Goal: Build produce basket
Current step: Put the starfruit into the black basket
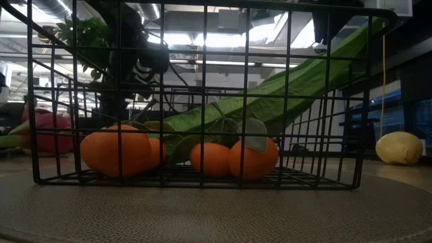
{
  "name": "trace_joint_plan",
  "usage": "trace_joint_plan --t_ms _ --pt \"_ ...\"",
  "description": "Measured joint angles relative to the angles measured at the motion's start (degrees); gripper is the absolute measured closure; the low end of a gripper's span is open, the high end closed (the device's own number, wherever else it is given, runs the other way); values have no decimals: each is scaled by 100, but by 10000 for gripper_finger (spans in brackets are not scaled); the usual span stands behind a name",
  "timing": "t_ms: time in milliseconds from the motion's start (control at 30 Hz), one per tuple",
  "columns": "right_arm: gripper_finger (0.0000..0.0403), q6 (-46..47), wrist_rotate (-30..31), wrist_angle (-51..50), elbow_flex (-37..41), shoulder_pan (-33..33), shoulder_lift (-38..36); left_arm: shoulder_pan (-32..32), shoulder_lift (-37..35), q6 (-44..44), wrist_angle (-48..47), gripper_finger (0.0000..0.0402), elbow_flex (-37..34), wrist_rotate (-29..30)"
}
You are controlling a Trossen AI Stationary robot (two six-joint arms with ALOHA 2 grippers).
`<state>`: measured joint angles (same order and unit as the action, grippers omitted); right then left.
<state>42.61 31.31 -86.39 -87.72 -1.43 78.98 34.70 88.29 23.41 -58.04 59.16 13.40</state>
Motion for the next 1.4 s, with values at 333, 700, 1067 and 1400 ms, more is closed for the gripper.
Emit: trace_joint_plan --t_ms 333,700,1067,1400 --pt "231 -88 -8 0 0 0 0 2 315 122 72 308 0 -109" --pt "231 -85 -116 0 0 0 0 -27 562 115 159 319 15 -104" --pt "231 -85 -155 -2 0 -29 0 -84 489 -234 -164 396 -3 -211" --pt "231 -107 -251 -7 0 -39 0 -562 -731 -794 -348 400 -17 -59"
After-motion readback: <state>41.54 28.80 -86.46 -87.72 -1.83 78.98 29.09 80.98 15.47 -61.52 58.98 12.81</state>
